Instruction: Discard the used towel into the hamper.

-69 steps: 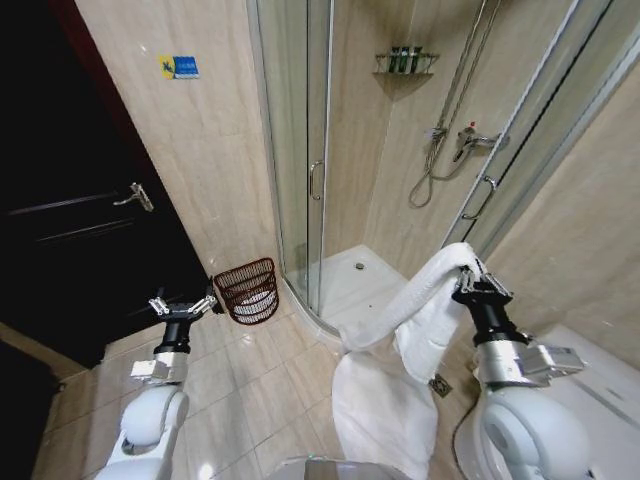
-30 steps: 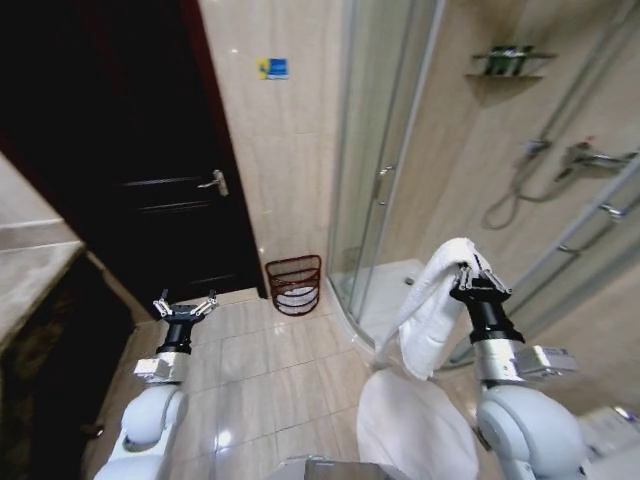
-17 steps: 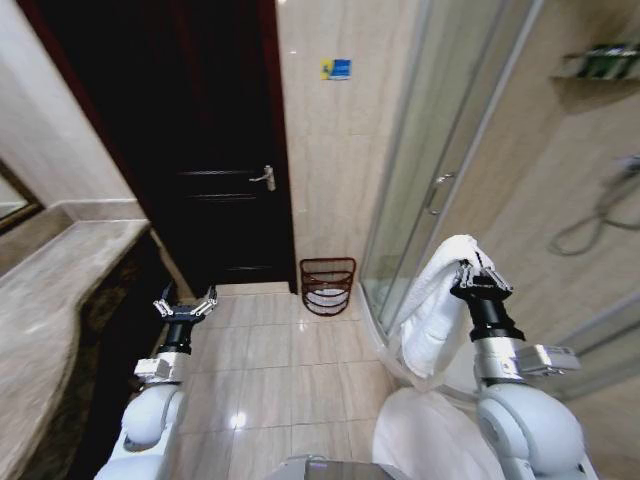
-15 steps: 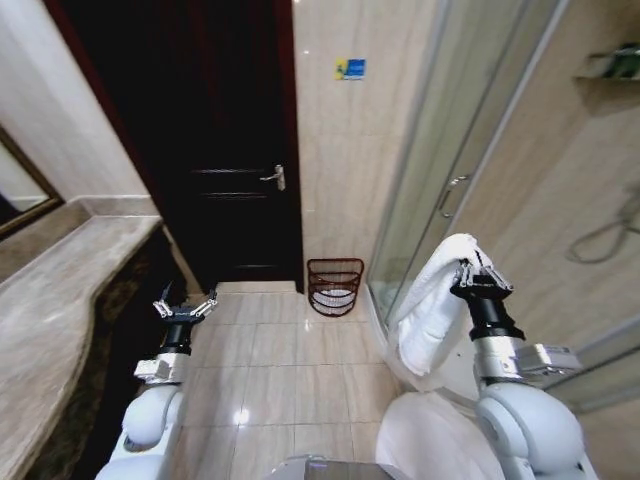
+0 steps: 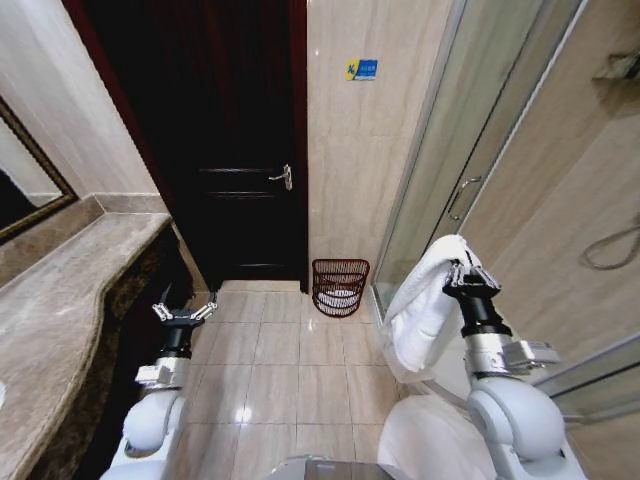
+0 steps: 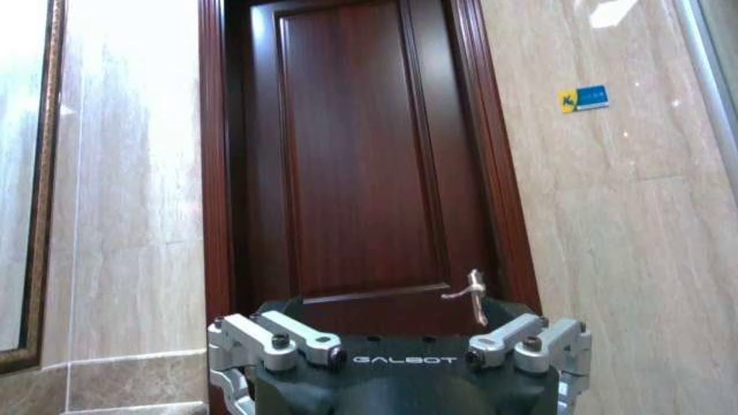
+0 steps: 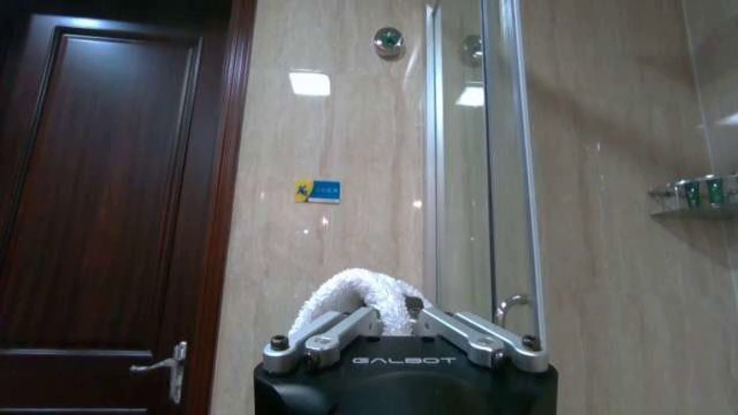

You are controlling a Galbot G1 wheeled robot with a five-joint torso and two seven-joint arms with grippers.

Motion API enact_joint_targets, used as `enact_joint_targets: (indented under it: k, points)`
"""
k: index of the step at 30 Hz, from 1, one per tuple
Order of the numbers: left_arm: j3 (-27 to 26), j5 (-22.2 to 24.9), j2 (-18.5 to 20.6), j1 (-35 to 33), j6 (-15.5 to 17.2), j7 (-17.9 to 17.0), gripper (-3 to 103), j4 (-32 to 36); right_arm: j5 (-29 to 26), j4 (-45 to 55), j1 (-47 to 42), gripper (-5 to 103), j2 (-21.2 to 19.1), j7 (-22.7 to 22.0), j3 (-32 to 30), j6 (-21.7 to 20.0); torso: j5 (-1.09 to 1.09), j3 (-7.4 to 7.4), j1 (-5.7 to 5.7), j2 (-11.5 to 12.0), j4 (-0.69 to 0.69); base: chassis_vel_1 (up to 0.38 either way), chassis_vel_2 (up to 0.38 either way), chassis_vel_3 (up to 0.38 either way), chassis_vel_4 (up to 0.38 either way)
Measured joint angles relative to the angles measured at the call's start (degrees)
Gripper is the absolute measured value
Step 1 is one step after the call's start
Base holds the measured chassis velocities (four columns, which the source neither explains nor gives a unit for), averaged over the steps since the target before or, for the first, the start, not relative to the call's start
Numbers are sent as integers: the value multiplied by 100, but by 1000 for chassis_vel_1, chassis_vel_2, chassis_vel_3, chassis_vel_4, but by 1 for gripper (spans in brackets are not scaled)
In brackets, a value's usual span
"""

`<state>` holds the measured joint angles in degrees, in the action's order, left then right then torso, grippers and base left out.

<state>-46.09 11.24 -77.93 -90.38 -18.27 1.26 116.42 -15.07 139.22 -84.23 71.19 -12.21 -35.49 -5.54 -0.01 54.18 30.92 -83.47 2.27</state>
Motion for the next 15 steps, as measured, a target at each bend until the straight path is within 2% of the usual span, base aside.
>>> enact_joint_targets:
  k: [15]
  points:
    - [19, -69, -67, 19, 57, -3, 100, 24, 88, -135, 8, 2, 25, 118, 37, 132, 1, 1, 2, 0, -1, -55, 60, 67, -51]
